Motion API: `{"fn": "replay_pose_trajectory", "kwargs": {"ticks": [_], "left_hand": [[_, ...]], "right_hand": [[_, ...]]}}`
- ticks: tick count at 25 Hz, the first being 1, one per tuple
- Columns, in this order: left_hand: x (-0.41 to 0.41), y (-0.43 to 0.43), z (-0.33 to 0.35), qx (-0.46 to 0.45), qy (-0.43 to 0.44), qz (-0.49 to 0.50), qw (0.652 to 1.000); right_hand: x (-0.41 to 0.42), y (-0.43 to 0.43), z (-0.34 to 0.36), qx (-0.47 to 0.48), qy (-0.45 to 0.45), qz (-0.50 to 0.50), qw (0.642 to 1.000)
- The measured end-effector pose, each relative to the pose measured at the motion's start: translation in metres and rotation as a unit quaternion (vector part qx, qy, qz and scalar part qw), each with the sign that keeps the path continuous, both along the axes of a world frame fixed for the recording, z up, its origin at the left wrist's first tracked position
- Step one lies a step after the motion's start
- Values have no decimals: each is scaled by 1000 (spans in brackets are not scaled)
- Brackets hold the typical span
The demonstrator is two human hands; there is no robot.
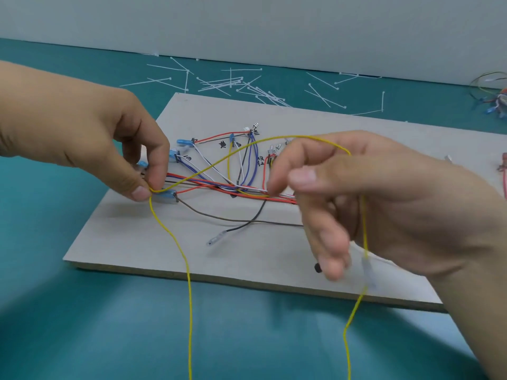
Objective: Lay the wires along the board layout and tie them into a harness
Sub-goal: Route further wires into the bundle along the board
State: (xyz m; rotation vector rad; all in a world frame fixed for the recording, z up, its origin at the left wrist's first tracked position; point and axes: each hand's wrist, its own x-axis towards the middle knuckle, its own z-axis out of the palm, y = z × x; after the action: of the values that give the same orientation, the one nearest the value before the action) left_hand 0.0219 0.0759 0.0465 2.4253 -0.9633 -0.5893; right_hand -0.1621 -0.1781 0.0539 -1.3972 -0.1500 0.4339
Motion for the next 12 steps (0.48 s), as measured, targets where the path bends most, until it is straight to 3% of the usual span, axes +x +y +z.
{"fn": "replay_pose_trajectory", "kwargs": {"ticks": [1,3,7,12], "left_hand": [[-3,-2,7,94,24,-60,993],[3,-5,23,161,55,-84,982],[10,-8,25,146,58,-86,984],[18,-6,21,114,75,-78,988]], "right_hand": [[1,0,0,-2,4,-55,998],[5,-4,-6,-14,7,-159,987],[10,-9,-15,-192,-70,-294,934],[11,-1,-26,-367,-171,-290,867]]}}
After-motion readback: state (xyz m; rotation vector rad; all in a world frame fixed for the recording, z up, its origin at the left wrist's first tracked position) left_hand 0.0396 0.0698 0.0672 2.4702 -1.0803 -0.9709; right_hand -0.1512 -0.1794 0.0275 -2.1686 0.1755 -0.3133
